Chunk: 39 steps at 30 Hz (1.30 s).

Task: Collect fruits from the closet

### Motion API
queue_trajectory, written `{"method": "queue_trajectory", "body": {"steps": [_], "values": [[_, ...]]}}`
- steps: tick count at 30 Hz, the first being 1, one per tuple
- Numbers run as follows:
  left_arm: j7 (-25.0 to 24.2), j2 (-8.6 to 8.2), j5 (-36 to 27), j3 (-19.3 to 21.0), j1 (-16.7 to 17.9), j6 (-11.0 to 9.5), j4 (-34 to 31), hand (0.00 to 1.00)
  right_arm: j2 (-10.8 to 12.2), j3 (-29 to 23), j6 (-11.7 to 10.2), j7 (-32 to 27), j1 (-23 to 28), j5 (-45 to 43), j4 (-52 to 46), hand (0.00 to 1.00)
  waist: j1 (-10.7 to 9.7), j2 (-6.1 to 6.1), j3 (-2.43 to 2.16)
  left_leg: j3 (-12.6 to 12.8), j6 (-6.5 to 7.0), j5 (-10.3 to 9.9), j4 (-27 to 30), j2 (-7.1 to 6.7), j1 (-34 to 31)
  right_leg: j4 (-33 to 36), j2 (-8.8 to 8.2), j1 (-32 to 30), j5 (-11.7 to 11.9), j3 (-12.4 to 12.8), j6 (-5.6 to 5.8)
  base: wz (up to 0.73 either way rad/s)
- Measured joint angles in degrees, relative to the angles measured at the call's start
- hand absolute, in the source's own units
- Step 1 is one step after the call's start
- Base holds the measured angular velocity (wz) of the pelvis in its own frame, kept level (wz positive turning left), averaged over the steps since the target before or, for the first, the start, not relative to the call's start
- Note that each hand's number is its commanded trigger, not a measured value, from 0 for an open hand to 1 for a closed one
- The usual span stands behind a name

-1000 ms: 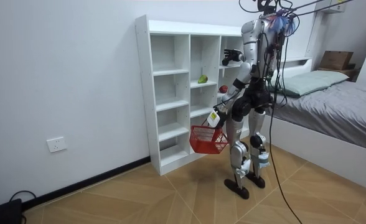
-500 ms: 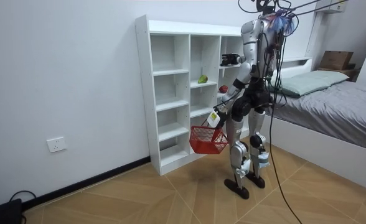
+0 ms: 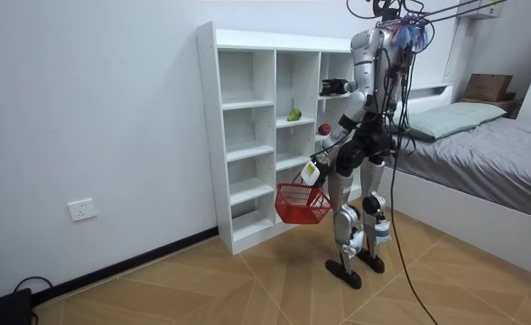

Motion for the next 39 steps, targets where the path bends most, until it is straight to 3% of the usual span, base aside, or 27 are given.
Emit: {"method": "queue_trajectory", "body": {"steps": [6,7,8,9,10,17,39], "values": [[-0.1,0.01,-0.6,0.0,0.0,0.1,0.0,1.00,-0.4,0.0,-0.2,0.3,-0.1,-0.1,1.1,0.00,0.1,0.01,0.01,-0.4,0.01,0.0,0.4,-0.05,-0.1,0.1,0.02,0.3,0.0,-0.1,0.00,0.00],[-0.1,0.01,-0.6,0.0,0.0,0.1,0.0,1.00,-0.4,0.0,-0.2,0.3,-0.1,-0.1,1.2,0.07,0.1,0.02,0.01,-0.4,0.01,0.0,0.4,-0.06,-0.1,0.1,0.03,0.3,0.0,-0.1,0.00,0.03],[-0.1,0.01,-0.6,0.0,0.0,0.1,-0.1,1.00,-0.4,0.0,-0.2,0.3,-0.1,-0.3,1.3,0.62,0.1,0.03,0.03,-0.6,0.01,0.0,0.5,-0.09,-0.1,0.1,0.05,0.3,0.0,-0.1,0.00,0.03],[-0.1,0.00,-0.6,0.0,0.0,0.1,-0.1,1.00,-0.4,0.0,-0.2,0.4,-0.1,-0.4,1.3,0.88,0.2,0.05,0.03,-0.7,0.01,0.0,0.5,-0.10,-0.1,0.1,0.07,0.3,0.0,0.0,0.00,0.00],[-0.1,0.00,-0.6,0.0,0.0,0.1,-0.1,1.00,-0.4,0.0,-0.2,0.4,-0.1,-0.5,1.3,1.00,0.2,0.07,0.03,-0.7,0.01,0.0,0.5,-0.10,-0.1,0.1,0.08,0.3,0.0,0.0,0.00,0.00],[0.1,0.05,-0.6,0.0,0.0,0.1,-0.2,1.00,-2.2,-0.3,-1.1,0.6,-0.1,-2.3,1.3,1.00,0.1,0.26,0.08,-0.7,0.01,0.0,0.6,-0.06,0.1,0.1,0.06,0.3,0.0,0.0,-0.01,0.00],[1.3,0.07,-0.7,0.0,-0.1,0.0,-0.1,1.00,-2.1,-0.4,-1.7,-0.2,0.0,-2.3,1.8,1.00,0.2,0.34,0.11,-0.7,-0.01,0.0,0.4,-0.01,0.6,0.1,0.13,0.3,0.0,0.0,-0.02,0.00]]}}
